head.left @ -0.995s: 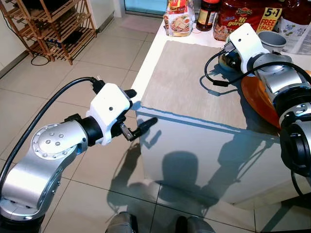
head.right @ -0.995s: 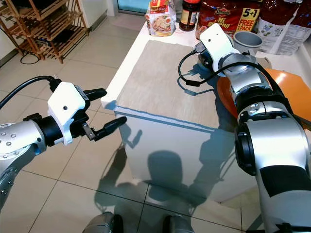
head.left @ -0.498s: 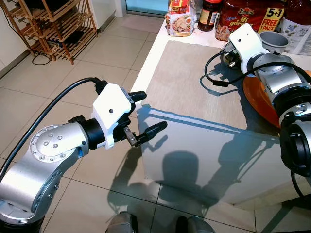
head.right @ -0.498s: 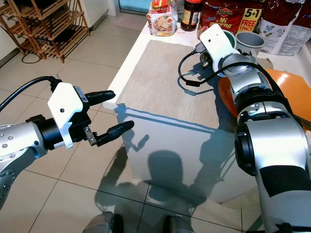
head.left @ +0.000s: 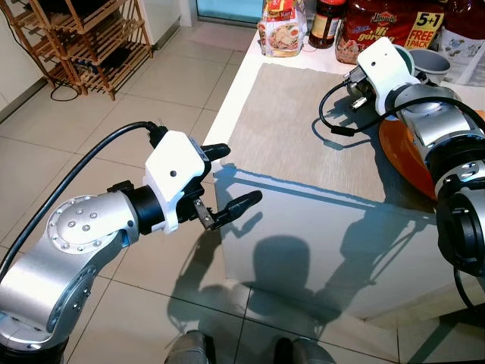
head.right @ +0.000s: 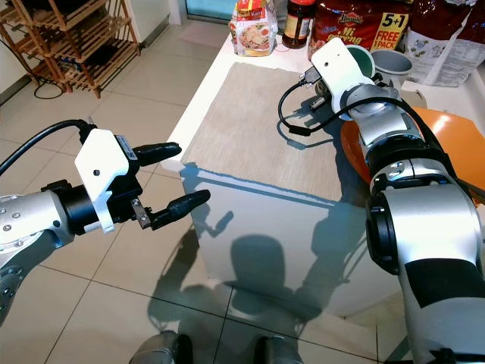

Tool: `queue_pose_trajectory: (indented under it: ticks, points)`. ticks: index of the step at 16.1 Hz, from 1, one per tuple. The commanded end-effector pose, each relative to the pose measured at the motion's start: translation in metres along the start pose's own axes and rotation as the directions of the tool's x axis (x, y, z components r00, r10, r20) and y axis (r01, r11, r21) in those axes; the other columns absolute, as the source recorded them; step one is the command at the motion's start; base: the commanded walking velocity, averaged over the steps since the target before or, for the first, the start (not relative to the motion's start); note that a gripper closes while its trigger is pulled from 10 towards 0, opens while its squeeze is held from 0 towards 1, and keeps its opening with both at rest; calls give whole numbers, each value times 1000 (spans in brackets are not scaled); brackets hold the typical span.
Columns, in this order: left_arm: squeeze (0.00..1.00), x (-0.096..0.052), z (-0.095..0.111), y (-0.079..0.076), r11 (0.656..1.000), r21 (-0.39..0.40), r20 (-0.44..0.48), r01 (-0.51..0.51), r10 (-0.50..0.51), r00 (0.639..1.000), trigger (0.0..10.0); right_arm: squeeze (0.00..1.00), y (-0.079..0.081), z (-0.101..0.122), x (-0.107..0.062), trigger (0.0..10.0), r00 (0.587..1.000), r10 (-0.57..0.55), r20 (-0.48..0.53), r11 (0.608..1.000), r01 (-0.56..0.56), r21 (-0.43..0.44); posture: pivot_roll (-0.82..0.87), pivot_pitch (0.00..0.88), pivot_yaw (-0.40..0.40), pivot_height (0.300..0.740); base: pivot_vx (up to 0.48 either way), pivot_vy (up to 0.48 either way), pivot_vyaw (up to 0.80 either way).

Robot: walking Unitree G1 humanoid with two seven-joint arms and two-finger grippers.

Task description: Setting the table

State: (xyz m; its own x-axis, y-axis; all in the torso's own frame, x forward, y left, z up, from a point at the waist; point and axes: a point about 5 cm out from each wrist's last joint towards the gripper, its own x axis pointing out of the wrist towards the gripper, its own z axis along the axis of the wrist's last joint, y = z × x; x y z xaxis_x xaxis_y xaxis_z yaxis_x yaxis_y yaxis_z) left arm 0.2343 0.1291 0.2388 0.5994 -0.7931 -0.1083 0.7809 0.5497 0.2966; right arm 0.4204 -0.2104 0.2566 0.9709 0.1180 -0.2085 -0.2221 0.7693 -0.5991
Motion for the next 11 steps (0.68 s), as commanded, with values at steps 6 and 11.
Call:
queue_pose_trajectory:
  ticks: [6, 11]
  points:
    - [0, -2, -2, 25, 979, 50, -11, -198, 199, 980, 10000, 0, -6, 40, -1, 0, 983, -34, 180, 997, 22, 70, 133, 79, -33, 740, 0, 0, 0]
    - [0, -6, -8, 51, 883, 51, -2, -467, 468, 884, 10000, 0, 10, 91, -8, 0, 851, 5, 526, 968, -136, 209, 94, 5, -61, 740, 0, 0, 0]
